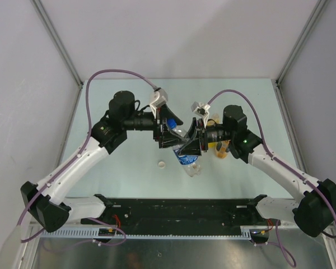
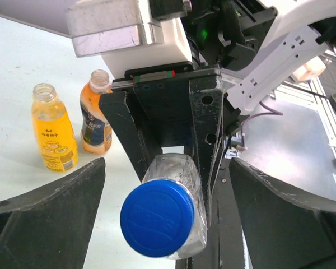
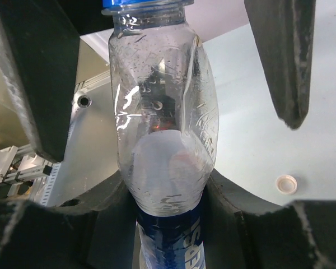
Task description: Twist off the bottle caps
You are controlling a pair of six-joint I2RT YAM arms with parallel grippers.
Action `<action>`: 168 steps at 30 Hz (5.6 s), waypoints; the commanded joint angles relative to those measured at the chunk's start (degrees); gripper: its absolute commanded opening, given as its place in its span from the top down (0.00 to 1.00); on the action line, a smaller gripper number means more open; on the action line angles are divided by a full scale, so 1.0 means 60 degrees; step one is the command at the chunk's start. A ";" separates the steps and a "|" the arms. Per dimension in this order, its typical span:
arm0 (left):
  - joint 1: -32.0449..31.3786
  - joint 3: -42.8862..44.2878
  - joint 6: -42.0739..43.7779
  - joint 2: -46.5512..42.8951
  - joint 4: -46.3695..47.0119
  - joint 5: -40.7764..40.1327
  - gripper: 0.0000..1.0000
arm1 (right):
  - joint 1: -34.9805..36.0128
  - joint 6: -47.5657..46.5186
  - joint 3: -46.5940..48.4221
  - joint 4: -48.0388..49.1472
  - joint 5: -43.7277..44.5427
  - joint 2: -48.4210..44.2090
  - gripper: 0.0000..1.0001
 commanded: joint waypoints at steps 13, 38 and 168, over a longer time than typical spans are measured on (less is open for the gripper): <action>-0.0036 -0.0108 0.0448 -0.2304 0.0227 -0.4653 0.01 | -0.0580 0.0948 0.0441 0.0409 0.1933 -0.0292 0.67; -0.0358 -0.1296 -0.2024 -0.0526 0.4628 0.0048 0.00 | -0.1499 0.3200 0.0420 0.1312 0.4472 -0.2812 0.65; -0.5255 -0.1279 0.1679 0.2044 -0.1617 -1.5147 0.73 | -0.1032 0.2404 0.0367 -0.0686 0.7196 -0.1876 1.00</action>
